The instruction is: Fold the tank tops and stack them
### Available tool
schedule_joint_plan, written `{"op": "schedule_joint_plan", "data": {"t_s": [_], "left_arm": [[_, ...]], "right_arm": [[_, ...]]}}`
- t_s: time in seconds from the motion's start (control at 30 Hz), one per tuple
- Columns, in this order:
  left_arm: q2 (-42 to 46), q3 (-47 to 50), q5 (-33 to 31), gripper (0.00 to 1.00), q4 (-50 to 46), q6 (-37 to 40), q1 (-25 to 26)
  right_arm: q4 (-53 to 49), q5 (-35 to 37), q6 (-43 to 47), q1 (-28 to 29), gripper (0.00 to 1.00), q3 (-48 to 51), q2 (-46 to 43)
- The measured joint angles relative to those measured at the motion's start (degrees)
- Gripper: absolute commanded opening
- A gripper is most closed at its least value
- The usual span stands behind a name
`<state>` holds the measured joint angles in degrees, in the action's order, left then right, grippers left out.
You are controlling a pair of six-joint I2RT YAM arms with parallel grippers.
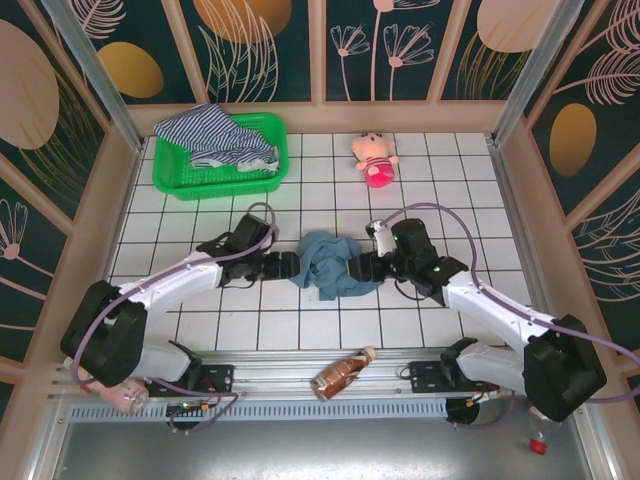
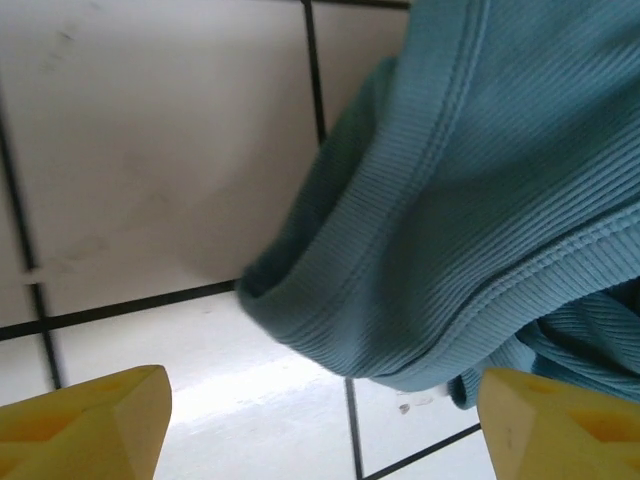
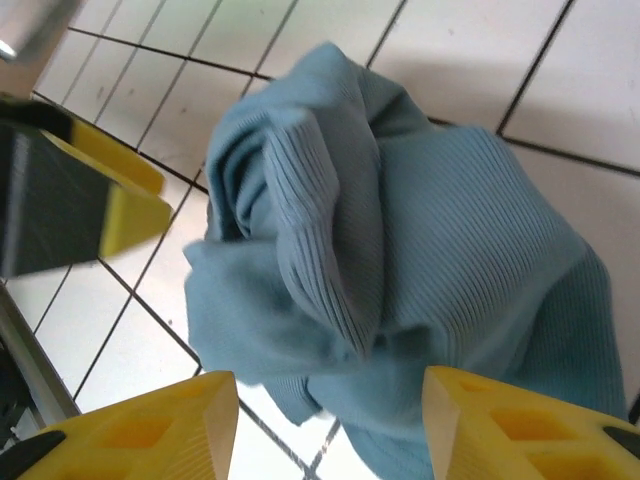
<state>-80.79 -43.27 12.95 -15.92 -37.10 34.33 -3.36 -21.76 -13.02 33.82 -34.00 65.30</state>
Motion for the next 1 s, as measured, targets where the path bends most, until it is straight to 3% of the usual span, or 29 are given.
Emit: {"op": "schedule_joint_plan", "data": {"t_s": [0.13, 0.23, 0.43, 0.5, 0.8, 1.0], "left_arm": [[-4.0, 0.7, 0.2, 0.69, 3.7, -3.3, 1.9], [-7.1, 1.1, 0.2, 0.59, 5.8, -4.7, 2.9], [-10.2, 1.1, 0.1, 0.1, 7.8, -5.7, 3.3], [-10.4, 0.7, -0.1, 0.0, 7.7, -5.6, 3.3], [-9.2, -11.2, -6.8, 0.0, -3.0, -2.6, 3.0], [-5.0, -30.1, -16.1, 0.0, -16.2, 2.0, 1.7]], "right_arm": [[5.0, 0.7, -1.0, 1.3, 0.47, 0.0, 3.1], [7.4, 1.0, -1.0, 2.1, 0.38, -0.2, 6.0], [9.5, 3.0, 0.2, 2.4, 0.08, -1.5, 10.1], [9.6, 3.9, 0.8, 2.4, 0.01, -2.1, 10.1], [5.6, 11.8, 8.2, 2.2, 0.0, -6.7, 5.6], [-0.3, 19.2, 17.1, -0.5, 0.0, -14.1, -0.9]]}}
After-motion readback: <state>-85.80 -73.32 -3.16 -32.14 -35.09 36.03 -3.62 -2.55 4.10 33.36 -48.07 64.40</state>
